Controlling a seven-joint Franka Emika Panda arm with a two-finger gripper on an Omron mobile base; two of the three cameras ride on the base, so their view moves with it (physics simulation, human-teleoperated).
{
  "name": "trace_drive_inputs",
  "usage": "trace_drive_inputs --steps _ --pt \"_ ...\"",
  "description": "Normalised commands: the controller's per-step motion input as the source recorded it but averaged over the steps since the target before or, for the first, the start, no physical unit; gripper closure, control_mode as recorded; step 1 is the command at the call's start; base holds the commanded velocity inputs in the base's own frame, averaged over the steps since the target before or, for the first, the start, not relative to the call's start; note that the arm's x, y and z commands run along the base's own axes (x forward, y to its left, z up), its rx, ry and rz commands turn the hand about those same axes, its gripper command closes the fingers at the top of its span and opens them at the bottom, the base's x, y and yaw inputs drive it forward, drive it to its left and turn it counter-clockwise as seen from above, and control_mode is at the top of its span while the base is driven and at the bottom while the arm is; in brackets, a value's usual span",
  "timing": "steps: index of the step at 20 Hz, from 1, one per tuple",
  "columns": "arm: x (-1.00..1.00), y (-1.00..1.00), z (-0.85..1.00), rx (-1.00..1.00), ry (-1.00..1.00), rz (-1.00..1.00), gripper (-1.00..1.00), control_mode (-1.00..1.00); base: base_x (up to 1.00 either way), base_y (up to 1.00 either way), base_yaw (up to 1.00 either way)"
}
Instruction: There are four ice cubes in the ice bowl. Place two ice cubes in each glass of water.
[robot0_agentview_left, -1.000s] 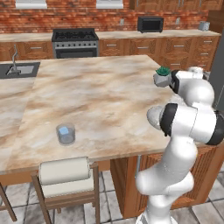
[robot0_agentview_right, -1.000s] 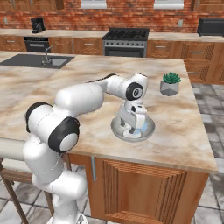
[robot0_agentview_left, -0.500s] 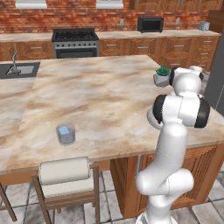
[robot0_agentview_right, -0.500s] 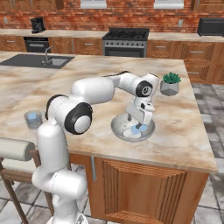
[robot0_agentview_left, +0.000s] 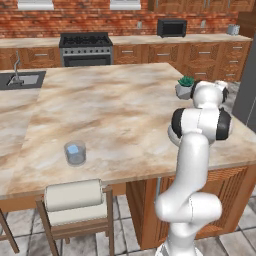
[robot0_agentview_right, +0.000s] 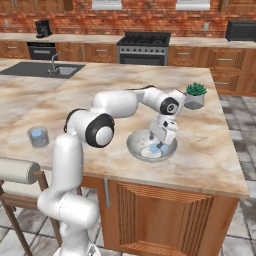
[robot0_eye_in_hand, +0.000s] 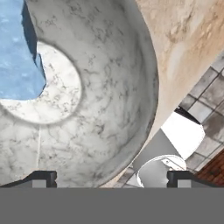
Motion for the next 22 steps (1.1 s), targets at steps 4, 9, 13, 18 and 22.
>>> trace_drive_inputs --steps 4,9,13,18,22 --pt "0.0 0.16 -0.47 -0.07 0.0 -0.14 -1.0 -1.0 0.0 0.0 0.0" --pt "0.0 0.29 -0.24 -0.09 -0.06 -0.12 -1.0 -1.0 0.0 0.0 0.0" --pt "0.13 0.33 0.0 -0.07 -0.26 -0.01 -1.0 -1.0 0.0 0.0 0.0" --pt "0.16 -0.01 -0.04 -0.01 -0.39 0.01 -1.0 -1.0 0.0 0.0 0.0" --pt "0.13 -0.11 -0.1 -0.02 -0.31 0.11 -1.0 -1.0 0.0 0.0 0.0"
